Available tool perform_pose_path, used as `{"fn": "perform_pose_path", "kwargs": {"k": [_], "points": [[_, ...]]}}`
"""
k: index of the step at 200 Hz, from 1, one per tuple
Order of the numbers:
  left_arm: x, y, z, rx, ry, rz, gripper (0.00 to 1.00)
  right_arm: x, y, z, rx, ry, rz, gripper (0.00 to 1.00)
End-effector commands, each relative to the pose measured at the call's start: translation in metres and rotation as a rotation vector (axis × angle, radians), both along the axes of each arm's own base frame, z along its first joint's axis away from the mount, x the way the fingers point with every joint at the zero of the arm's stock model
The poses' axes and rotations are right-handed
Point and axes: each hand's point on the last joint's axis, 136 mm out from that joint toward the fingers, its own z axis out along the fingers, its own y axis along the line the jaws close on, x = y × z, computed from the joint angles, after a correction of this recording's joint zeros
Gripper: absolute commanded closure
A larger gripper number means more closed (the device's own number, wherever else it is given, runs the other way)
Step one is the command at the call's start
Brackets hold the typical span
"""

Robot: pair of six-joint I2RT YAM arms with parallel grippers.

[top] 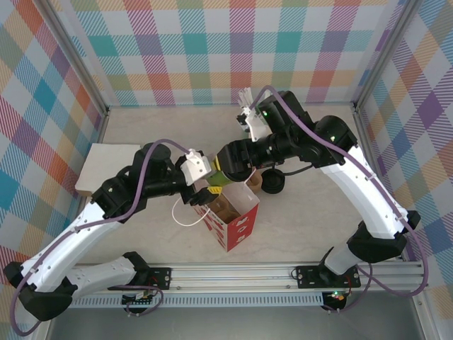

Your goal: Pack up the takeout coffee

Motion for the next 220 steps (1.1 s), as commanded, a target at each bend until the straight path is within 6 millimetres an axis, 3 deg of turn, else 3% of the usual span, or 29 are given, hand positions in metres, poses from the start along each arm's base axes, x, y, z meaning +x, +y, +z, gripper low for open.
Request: {"fn": "perform_pose_path", "kwargs": {"k": [1,40,104,170,220], "points": [[-0.01,0.013,0.009,-0.022,-0.018,0.03,0.16,-0.008,-0.002,-0.002,-0.013,0.009,0.03,0.14],[-0.012,0.041,0.009,-0.059,0.055,0.177,0.08,-0.013,-0.003,-0.01,-0.049,0.016,0.061,0.15],[0.023,0.086,-0.018,-0.136,0.454,0.545,0.07,-0.019,0.0,-0.032,-0.153,-0.016,0.102,0.15],[0.053,0.085,-0.051,-0.158,0.636,0.614,0.07,-0.025,0.008,-0.039,-0.18,-0.03,0.146,0.16],[0.063,0.082,-0.073,-0.108,0.668,0.617,0.15,-0.016,0.006,-0.066,-0.301,-0.027,0.136,0.16]]}}
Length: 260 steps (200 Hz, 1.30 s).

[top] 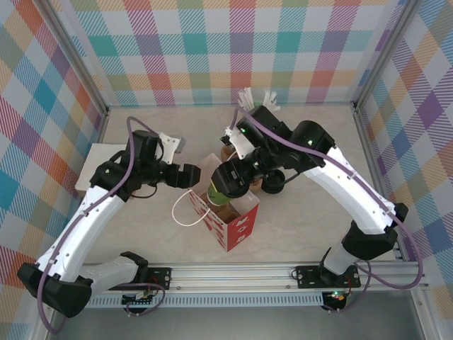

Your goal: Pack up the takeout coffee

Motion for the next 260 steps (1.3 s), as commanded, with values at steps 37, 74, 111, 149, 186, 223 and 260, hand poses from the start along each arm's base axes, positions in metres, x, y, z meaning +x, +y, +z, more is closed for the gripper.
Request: {"fn": "perform_pose_path", "kwargs": {"k": [37,74,111,149,186,223,260], "points": [[0.001,0.006,-0.018,0.036,0.024,-0.002,0.18,0.004,0.002,-0.039,-0.16,0.015,0.036,0.16],[0.0,0.012,-0.028,0.07,0.036,0.016,0.19,-0.005,0.011,-0.049,-0.162,0.059,0.071,0.17],[0.001,0.014,-0.034,0.08,0.045,0.028,0.2,-0.012,0.02,-0.054,-0.134,0.091,0.091,0.18],[0.001,0.016,-0.035,0.089,0.045,0.034,0.21,-0.007,0.015,-0.071,-0.193,0.086,0.065,0.18],[0.0,0.017,-0.038,0.096,0.04,0.028,0.21,0.003,0.002,-0.082,-0.284,0.055,0.022,0.18],[-0.001,0.018,-0.037,0.102,0.03,0.023,0.21,0.004,-0.002,-0.093,-0.325,0.06,0.023,0.18],[-0.002,0.017,-0.037,0.099,0.028,0.02,0.21,0.002,0.002,-0.104,-0.327,0.074,0.04,0.18]]}}
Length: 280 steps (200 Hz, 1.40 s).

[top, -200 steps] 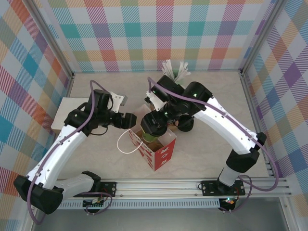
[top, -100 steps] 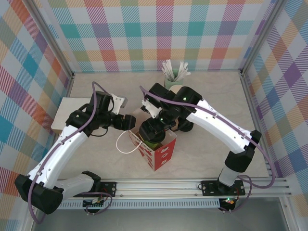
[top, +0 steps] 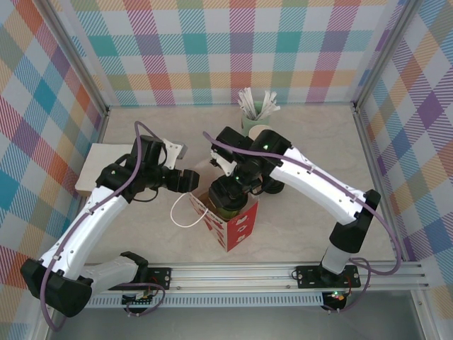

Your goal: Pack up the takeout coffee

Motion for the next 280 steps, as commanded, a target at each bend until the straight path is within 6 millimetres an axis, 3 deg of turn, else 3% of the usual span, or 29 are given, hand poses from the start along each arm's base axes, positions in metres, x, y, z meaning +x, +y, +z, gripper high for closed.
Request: {"fn": "perform_pose_path", "kwargs": {"k": [1,141,280], "points": [[0.001,0.011,-0.008,0.04,-0.005,0.019,0.21,-0.001,0.001,-0.011,-0.025,0.011,0.01,0.17],[0.003,0.013,-0.009,0.05,-0.006,0.036,0.19,-0.001,0.001,-0.056,-0.078,0.033,0.036,0.17],[0.004,0.013,-0.009,0.047,-0.003,0.046,0.19,-0.003,-0.004,-0.082,-0.139,0.038,0.038,0.17]]}}
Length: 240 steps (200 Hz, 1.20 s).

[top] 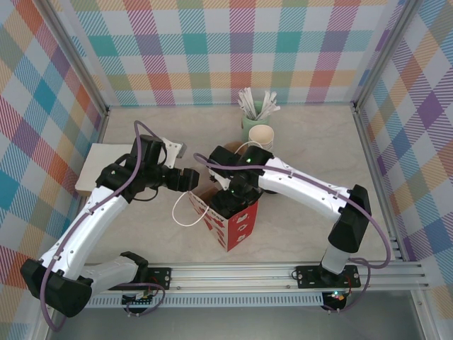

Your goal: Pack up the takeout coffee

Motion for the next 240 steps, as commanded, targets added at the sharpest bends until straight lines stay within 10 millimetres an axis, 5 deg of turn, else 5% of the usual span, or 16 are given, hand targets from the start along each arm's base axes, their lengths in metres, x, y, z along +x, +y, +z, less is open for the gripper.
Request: {"fn": "perform_pose_path", "kwargs": {"k": [1,240], "points": [[0.0,0.011,-0.01,0.036,0.017,0.03,0.19,-0.001,-0.002,-0.009,-0.03,-0.006,0.019,0.17],[0.0,0.009,-0.01,0.031,0.021,0.027,0.19,-0.006,-0.006,-0.056,-0.095,0.045,0.039,0.17]]}}
